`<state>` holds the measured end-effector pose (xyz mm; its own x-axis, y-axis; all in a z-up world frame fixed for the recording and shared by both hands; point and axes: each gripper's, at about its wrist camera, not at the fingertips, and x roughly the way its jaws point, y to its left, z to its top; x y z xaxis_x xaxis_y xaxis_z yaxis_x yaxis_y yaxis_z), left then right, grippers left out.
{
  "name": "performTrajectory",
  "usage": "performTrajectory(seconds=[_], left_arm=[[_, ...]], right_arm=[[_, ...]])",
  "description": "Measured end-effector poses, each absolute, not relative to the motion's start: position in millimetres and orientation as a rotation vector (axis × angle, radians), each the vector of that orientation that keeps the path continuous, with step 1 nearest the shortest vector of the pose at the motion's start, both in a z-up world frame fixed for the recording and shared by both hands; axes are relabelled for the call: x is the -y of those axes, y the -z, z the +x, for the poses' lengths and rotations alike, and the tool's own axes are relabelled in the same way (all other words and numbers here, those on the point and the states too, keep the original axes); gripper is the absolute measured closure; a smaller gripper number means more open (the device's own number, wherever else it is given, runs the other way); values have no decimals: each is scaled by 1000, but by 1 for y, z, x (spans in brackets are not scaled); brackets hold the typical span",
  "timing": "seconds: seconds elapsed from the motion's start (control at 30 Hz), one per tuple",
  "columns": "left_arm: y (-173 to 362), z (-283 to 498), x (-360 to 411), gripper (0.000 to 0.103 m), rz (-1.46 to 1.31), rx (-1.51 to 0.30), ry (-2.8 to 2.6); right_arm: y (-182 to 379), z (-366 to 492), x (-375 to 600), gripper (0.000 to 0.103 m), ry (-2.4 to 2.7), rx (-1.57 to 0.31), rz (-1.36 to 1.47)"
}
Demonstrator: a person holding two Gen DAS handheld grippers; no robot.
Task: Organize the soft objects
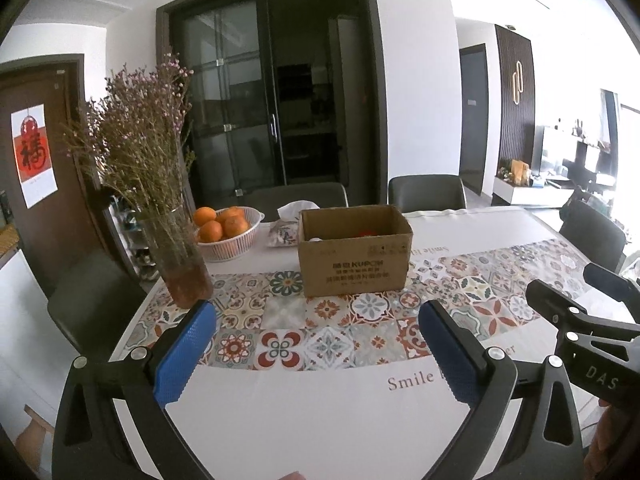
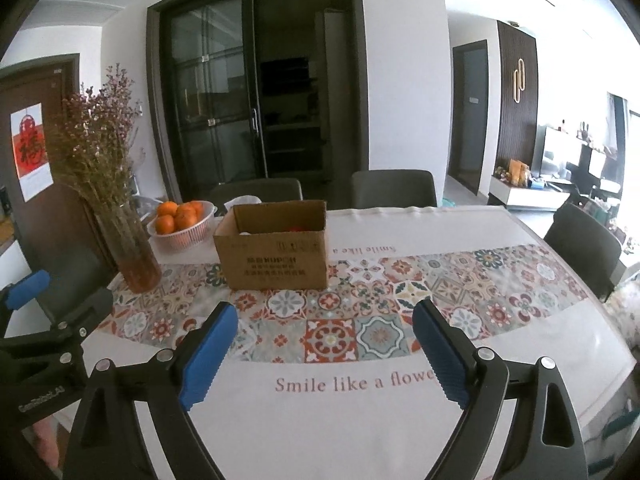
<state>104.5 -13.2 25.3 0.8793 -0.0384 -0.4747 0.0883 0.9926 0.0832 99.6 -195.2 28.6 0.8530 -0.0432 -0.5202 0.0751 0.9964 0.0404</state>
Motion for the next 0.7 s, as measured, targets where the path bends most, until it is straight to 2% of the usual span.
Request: performTrajectory(seconds=[0.7], left_arm=[[-28, 61, 24, 0, 123, -461, 71]], right_arm=[[-27, 58, 205, 12, 70, -542, 82]])
